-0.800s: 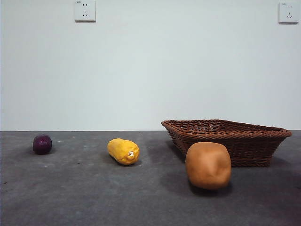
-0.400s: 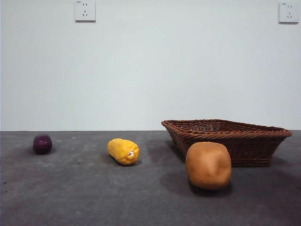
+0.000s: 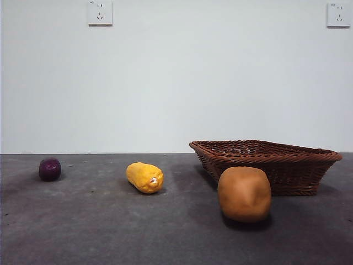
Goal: Help me put the vegetables on the table into the basket
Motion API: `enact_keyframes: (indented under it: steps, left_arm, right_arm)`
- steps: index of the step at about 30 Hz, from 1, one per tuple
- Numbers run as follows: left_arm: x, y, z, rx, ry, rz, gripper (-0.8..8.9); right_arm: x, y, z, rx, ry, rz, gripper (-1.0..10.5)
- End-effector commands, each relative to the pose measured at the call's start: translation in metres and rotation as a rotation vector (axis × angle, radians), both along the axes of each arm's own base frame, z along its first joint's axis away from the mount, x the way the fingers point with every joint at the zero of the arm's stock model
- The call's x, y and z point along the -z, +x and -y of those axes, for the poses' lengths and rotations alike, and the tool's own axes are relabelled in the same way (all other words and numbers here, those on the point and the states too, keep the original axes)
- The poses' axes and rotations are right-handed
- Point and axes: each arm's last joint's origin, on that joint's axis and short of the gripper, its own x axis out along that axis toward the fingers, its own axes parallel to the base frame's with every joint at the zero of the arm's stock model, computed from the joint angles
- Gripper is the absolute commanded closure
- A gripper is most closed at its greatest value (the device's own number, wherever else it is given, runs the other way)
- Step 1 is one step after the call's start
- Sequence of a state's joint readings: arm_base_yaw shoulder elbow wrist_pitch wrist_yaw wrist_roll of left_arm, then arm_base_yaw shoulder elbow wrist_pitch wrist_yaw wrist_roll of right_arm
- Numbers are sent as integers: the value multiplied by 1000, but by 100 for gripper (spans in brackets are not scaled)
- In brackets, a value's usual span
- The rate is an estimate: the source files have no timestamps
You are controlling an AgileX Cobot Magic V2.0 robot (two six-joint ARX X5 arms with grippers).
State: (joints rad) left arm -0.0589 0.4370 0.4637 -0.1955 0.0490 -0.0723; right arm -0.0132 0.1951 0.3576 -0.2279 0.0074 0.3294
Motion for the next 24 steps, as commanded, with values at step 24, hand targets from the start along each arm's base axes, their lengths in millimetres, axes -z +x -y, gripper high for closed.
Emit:
enact_keyframes:
  steps: [24]
  left_arm:
    - [-73,81,22,503,-215,-639,817]
  right_arm:
    - [-79,53,-11,-418,90,-527,948]
